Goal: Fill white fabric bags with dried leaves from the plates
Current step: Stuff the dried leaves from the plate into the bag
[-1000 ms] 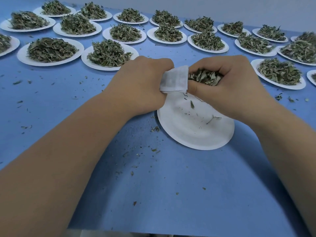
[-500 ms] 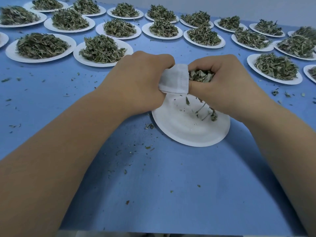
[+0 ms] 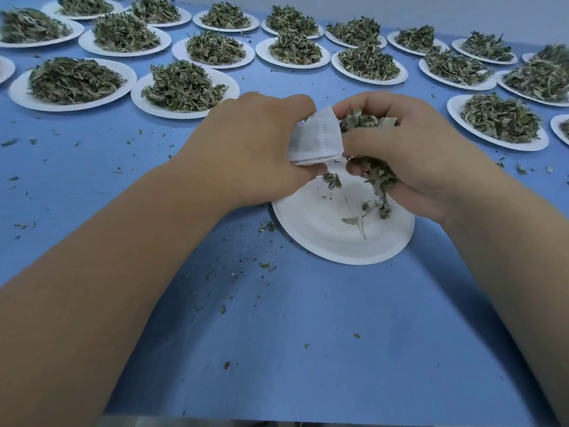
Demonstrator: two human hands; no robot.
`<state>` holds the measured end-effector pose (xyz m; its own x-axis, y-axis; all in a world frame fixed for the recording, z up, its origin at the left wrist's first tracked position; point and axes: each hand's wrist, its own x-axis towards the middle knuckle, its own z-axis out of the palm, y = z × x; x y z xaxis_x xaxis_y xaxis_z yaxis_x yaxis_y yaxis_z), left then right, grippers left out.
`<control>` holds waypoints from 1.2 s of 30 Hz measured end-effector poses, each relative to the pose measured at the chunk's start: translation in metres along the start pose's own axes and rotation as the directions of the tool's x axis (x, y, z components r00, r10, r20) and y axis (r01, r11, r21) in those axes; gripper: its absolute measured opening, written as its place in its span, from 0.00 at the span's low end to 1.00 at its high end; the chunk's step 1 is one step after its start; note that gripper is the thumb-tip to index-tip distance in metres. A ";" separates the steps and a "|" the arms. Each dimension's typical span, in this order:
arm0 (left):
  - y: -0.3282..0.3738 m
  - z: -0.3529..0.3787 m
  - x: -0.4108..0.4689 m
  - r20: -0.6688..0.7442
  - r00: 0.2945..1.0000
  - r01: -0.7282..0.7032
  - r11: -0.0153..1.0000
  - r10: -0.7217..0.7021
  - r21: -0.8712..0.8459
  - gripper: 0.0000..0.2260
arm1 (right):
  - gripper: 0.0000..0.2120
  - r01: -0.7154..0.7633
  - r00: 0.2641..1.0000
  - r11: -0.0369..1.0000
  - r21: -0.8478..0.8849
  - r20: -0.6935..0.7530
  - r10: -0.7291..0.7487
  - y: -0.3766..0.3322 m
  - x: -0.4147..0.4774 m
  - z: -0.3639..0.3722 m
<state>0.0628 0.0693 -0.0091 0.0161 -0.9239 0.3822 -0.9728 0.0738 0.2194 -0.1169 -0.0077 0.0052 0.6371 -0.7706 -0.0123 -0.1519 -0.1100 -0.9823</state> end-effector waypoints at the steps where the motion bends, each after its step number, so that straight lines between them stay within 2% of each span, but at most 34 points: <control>1: 0.000 0.000 0.000 0.006 1.000 -0.001 1.000 0.001 -0.002 0.21 | 0.10 -0.033 0.999 0.998 0.057 0.012 0.032 -0.001 0.000 0.001; 4: 0.001 0.000 0.000 0.036 0.999 0.003 1.000 -0.003 0.002 0.20 | 0.15 -0.125 0.992 0.946 0.297 0.013 0.127 -0.006 -0.003 0.003; 6: 0.002 0.000 0.000 0.039 0.999 0.006 1.000 -0.006 -0.004 0.19 | 0.13 -0.141 0.986 0.922 0.362 -0.029 0.163 -0.006 -0.003 0.004; 8: 0.003 -0.001 0.000 0.039 0.999 0.012 1.000 -0.012 0.002 0.18 | 0.09 -0.116 0.984 0.953 0.280 -0.099 0.149 -0.003 0.000 0.004; 9: 0.004 -0.001 0.000 0.041 0.999 0.016 1.000 -0.017 0.007 0.17 | 0.11 -0.097 0.985 0.968 0.232 -0.116 0.127 -0.001 0.002 0.003; 12: 0.004 0.000 0.000 0.041 0.999 0.028 1.000 -0.028 -0.001 0.17 | 0.13 -0.034 0.996 0.983 0.179 -0.081 0.049 0.002 0.004 0.003; 19: 0.003 0.001 0.000 0.005 0.999 0.047 0.998 -0.047 -0.050 0.17 | 0.07 -0.028 0.994 0.969 0.247 -0.094 0.052 0.004 0.002 0.001; 24: 0.004 0.003 -0.001 -0.008 0.999 0.032 0.999 -0.032 -0.021 0.11 | 0.11 -0.021 0.990 0.972 0.236 -0.133 0.053 0.003 0.000 0.002; 29: 0.007 0.004 0.000 0.013 1.000 0.016 1.000 -0.016 -0.014 0.16 | 0.09 0.112 0.966 0.994 0.016 -0.237 -0.105 0.005 -0.002 0.004; 32: 0.008 0.006 -0.002 -0.004 1.000 0.013 0.997 -0.014 -0.081 0.16 | 0.07 0.166 0.962 0.983 -0.078 -0.208 -0.179 0.007 -0.004 0.006; 36: 0.005 0.005 0.000 0.023 0.999 0.050 0.995 -0.049 -0.083 0.11 | 0.05 0.169 0.975 0.981 -0.090 -0.133 -0.180 0.007 -0.006 0.004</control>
<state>0.0572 0.0681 -0.0130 0.0583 -0.9347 0.3506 -0.9482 0.0579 0.3122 -0.1188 -0.0009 -0.0020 0.5482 -0.8146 0.1895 -0.1098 -0.2948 -0.9492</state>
